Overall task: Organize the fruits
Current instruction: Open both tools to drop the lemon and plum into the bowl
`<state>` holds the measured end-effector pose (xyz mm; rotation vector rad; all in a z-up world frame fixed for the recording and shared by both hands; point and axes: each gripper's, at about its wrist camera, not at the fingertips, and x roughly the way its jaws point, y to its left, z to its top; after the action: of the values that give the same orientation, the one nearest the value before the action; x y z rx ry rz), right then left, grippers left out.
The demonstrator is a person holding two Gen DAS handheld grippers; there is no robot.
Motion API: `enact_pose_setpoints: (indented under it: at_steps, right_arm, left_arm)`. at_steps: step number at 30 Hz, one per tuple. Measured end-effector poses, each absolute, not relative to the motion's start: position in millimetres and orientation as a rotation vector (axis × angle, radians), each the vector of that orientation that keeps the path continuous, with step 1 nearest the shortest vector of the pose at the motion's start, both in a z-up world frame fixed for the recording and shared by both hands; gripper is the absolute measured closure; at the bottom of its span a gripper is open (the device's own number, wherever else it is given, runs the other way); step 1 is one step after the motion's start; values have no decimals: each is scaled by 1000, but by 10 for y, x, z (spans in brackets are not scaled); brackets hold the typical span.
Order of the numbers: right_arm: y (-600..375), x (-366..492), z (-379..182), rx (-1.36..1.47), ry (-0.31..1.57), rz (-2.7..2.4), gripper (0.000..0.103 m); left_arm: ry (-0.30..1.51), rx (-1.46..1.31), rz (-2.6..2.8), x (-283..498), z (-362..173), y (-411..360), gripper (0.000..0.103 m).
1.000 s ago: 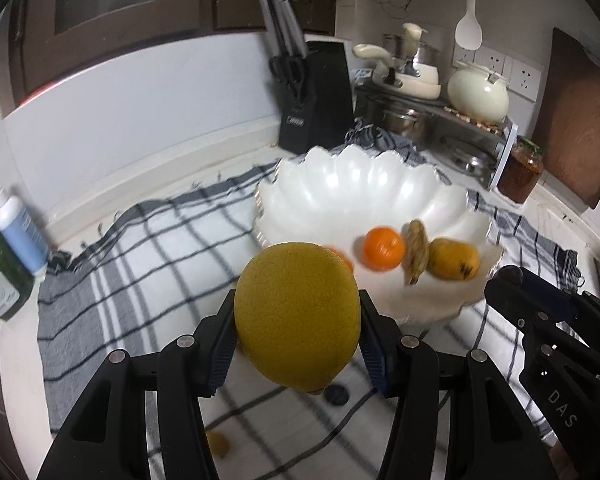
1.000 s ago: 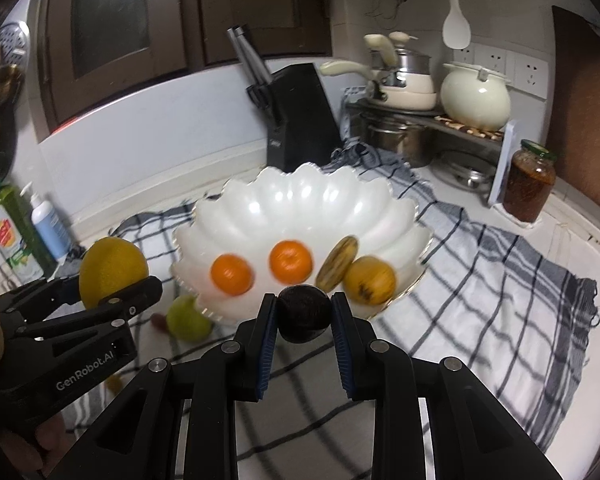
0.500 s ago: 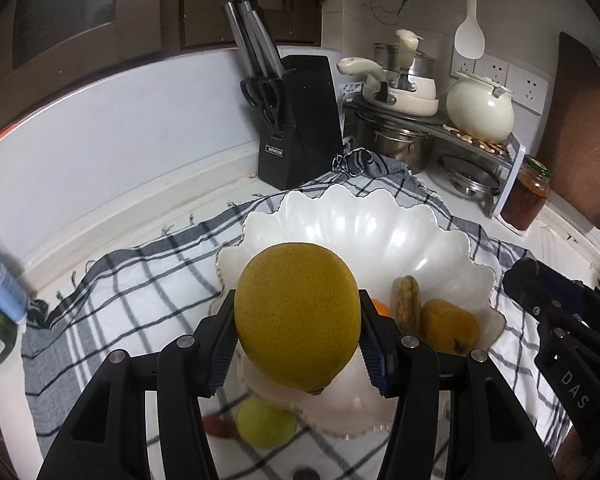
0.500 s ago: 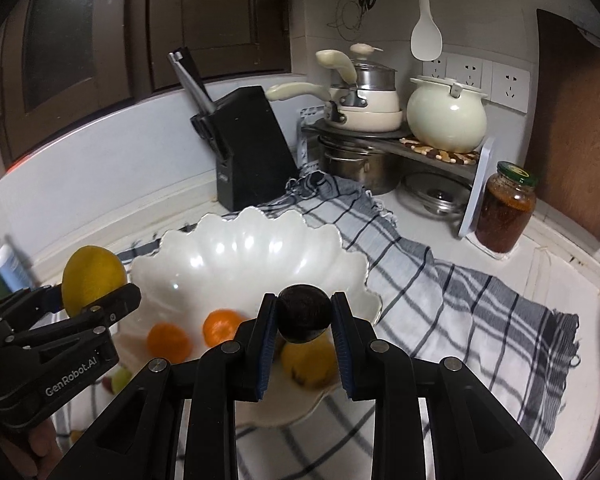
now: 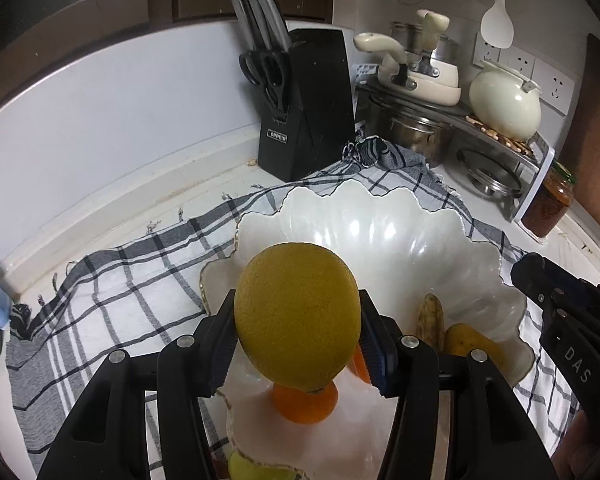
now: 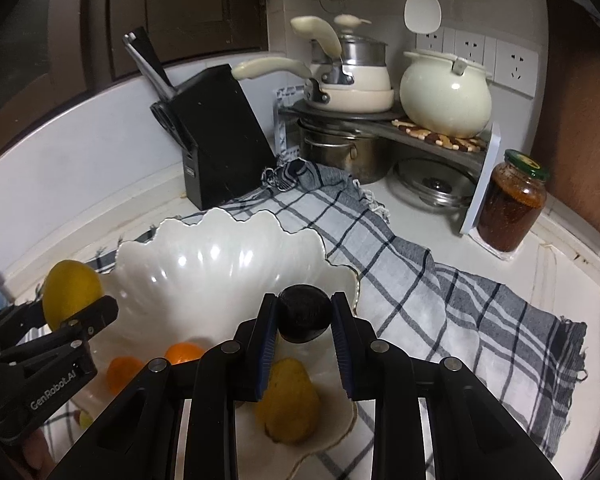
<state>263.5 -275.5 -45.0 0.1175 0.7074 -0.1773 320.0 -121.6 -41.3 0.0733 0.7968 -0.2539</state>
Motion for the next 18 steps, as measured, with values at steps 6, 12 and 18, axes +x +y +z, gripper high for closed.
enact_pose_setpoints:
  at_steps: [6,12,18]
  right_arm:
    - [-2824,2830,-588,147,764,-175,75]
    - [-2861,2923,-700,172,814,-170,75]
    - [-2853,2940,-715,157,818,-196,73]
  left_arm:
    - [832,71,-260,3311,-491,-1255,49]
    - [876,78,-261,3380,-598,-1302,48]
    - [840,90,-232,3357,-547,-1291,36]
